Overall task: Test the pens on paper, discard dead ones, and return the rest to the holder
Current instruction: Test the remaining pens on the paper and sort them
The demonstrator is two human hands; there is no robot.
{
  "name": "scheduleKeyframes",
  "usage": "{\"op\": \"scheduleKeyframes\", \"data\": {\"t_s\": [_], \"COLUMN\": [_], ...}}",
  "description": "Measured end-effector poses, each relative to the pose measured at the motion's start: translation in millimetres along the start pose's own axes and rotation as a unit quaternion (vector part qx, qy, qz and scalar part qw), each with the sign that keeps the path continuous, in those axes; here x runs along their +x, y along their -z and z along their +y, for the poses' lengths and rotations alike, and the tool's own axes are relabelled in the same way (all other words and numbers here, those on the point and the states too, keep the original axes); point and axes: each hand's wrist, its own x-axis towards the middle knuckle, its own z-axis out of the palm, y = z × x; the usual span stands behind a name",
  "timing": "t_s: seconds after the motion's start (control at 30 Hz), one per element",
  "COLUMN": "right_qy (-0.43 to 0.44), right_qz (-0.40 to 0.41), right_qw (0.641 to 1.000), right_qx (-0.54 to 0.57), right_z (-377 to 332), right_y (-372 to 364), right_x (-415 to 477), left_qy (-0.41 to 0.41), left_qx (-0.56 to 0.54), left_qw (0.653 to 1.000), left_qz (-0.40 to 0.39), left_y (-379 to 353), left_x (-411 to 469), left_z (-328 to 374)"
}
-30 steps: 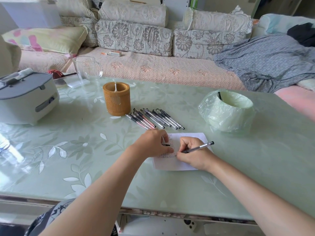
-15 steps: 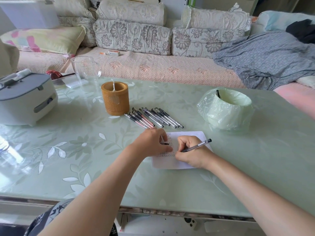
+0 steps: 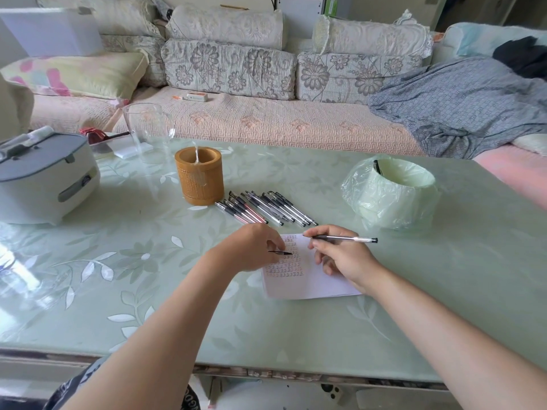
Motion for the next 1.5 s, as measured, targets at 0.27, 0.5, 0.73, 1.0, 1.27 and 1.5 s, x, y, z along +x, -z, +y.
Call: {"op": "scheduleKeyframes", "data": {"t_s": [0.27,0.5,0.73,1.0,1.27,1.5], "right_qy": [-0.04,0.067,0.148,0.188,0.203,0.162], "right_qz": [-0.041,0.016,0.065,0.028,-0.012,0.001], "right_qw": [0.995,0.976,0.864,0.835,0.779,0.73], "right_qx": [0.081,-0.205,-0.476,-0.516,-0.593,-0.664], "right_z": [-21.5,-33.3,-39.9,-33.9,-33.4,-29.9], "right_y": [-8.6,-8.8,-9.3,-7.0,-16.9,-28.2], "right_x": [5.3,17.9,14.4,18.3,5.5,-2.0], "left_qy": [0.0,-0.003,0.006,0.003,0.03,0.068], "left_qx": [0.001,-0.066,-0.09,-0.109,-0.188,-0.248], "left_qw": [0.998,0.991,0.988,0.989,0.981,0.966], "left_qz": [0.055,0.112,0.126,0.104,0.032,-0.025], "left_y": [2.6,12.4,14.6,12.7,10.1,8.7], "left_x": [0.9,1.7,0.6,-1.7,-6.2,-14.9], "left_z": [-0.7,-5.8,-4.3,0.6,16.1,26.4]}}
